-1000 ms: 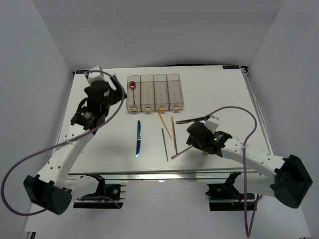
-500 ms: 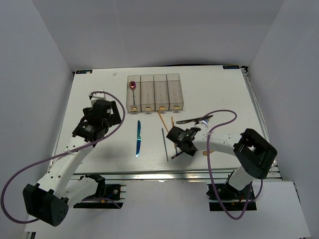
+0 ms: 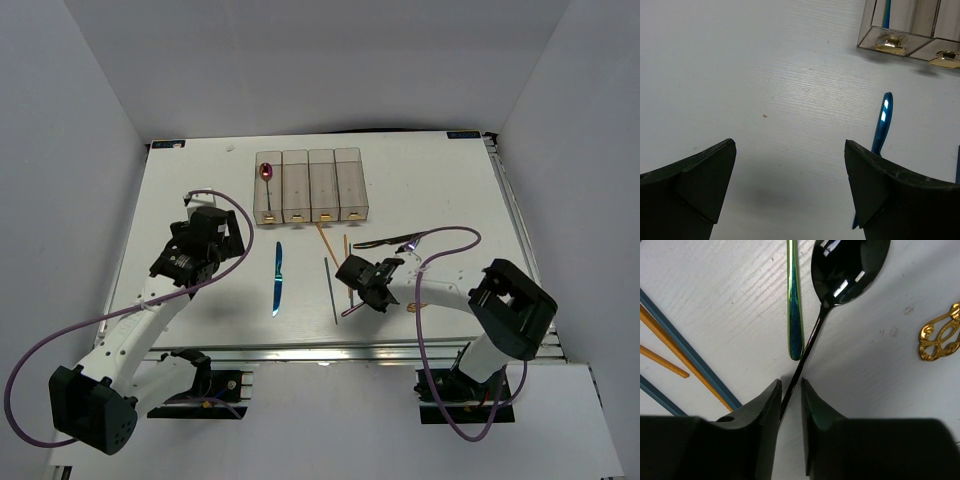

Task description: Sort the eating utensils into containers

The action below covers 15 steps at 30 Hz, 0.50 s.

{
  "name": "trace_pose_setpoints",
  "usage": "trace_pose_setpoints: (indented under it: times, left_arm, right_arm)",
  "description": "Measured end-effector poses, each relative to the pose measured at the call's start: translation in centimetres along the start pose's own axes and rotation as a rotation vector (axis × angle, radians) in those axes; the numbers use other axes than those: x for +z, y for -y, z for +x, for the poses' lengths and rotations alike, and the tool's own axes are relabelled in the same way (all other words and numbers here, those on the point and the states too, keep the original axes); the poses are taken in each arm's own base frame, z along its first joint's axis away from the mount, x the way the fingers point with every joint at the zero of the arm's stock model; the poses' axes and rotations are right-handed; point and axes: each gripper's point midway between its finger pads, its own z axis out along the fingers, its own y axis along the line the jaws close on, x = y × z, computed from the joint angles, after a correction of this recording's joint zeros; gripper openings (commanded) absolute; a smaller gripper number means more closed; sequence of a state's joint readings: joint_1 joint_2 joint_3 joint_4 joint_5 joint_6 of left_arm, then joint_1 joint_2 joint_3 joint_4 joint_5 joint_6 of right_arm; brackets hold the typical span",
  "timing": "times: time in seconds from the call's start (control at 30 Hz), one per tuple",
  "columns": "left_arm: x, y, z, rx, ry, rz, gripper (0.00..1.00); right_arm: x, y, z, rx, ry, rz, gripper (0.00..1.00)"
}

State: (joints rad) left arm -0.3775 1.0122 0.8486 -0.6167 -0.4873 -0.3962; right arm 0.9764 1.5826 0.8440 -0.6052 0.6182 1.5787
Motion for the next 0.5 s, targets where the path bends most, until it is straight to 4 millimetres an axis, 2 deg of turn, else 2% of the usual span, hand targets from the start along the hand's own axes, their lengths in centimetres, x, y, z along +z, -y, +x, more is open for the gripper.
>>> trace_pose_setpoints:
  times: [0.17, 0.27, 0.3, 0.5]
  left_arm:
    - [0.0, 0.2, 0.0, 0.002, -0.003, 0.010, 0.98]
    - [0.0, 0.4, 0.1, 0.002, -0.005, 0.020, 0.98]
    - [0.0, 0.4, 0.1, 0.002, -0.007, 0.023, 0.98]
    - [-0.1, 0.7, 0.2, 0.002, -0.014, 0.042, 0.98]
  right_arm:
    - [-0.1, 0.2, 0.1, 0.026, -0.008, 0.002, 0.12]
    - [-0.1, 0.5, 0.2, 0.038, -0.012, 0.005, 0.08]
    - [-0.1, 0.6, 0.2, 0.039, -0.012, 0.006, 0.00]
    - [-0.4, 1.4, 0.2, 0.046, -0.021, 0.012, 0.00]
